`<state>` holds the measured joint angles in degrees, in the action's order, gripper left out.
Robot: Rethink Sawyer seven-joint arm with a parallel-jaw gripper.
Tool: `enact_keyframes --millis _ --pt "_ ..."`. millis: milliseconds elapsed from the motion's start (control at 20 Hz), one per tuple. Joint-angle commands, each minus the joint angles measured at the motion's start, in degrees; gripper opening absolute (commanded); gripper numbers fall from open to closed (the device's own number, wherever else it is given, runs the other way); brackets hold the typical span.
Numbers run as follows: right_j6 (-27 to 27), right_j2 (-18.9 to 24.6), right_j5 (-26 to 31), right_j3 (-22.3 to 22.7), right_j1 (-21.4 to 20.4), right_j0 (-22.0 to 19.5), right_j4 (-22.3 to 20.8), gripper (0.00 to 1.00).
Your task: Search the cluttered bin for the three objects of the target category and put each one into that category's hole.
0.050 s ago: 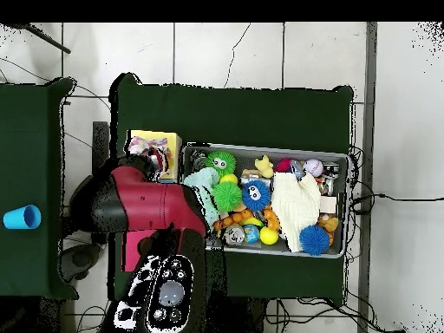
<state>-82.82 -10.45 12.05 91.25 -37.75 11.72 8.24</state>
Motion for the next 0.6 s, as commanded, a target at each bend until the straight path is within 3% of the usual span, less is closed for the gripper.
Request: enact_keyframes --millis 50,600 --pt "-9.4 2.0 4.0 3.4 2.8 -0.4 -1.4 0.00" --pt "-7.8 2.1 1.2 3.3 4.9 -1.9 -3.2 0.00"
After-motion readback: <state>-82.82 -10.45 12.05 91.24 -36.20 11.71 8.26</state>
